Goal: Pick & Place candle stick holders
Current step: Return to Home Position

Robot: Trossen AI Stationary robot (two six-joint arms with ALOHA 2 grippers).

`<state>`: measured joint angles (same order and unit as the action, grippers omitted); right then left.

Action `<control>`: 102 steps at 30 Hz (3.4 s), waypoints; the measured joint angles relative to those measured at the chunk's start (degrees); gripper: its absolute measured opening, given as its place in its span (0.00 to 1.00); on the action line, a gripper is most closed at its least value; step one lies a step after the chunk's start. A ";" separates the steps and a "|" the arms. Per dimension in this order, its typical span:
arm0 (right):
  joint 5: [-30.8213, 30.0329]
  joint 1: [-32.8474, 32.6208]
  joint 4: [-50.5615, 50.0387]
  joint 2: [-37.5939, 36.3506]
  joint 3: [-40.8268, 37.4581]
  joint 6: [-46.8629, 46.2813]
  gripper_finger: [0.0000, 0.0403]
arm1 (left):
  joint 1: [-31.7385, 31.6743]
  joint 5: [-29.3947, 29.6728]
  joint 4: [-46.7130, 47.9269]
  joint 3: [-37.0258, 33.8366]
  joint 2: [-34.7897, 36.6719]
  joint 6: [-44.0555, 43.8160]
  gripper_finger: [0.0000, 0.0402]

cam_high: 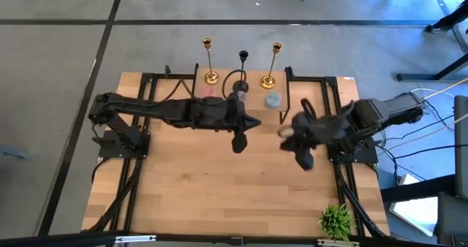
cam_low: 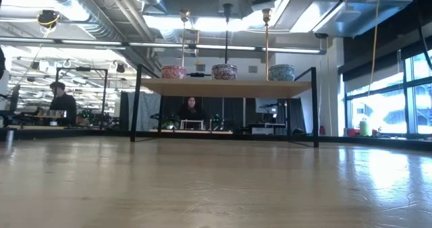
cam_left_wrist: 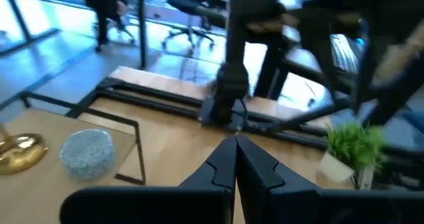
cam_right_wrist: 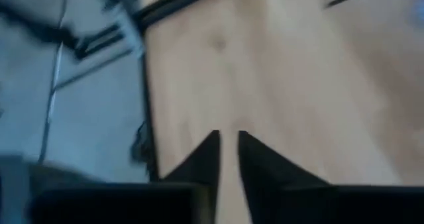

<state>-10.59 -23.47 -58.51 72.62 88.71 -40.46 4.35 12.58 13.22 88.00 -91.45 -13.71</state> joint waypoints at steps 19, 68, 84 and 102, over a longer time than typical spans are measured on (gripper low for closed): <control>-28.24 -23.26 -12.13 -12.91 -14.09 -15.62 0.00 | 13.93 31.67 -0.16 0.00 1.01 -16.68 0.01; 1.90 9.00 27.49 -44.87 -57.47 13.50 0.00 | 2.23 22.50 3.49 0.00 0.93 -19.67 0.00; 2.29 8.99 40.50 -60.83 -70.56 13.27 0.00 | 0.62 21.25 3.53 0.00 0.93 -21.15 0.00; 7.37 10.83 62.38 -64.59 -88.15 12.58 0.00 | -0.43 19.76 3.84 0.00 0.90 -21.12 0.01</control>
<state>-3.21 -12.65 3.86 8.03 0.55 -27.88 3.92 32.34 17.06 88.01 -90.54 -34.83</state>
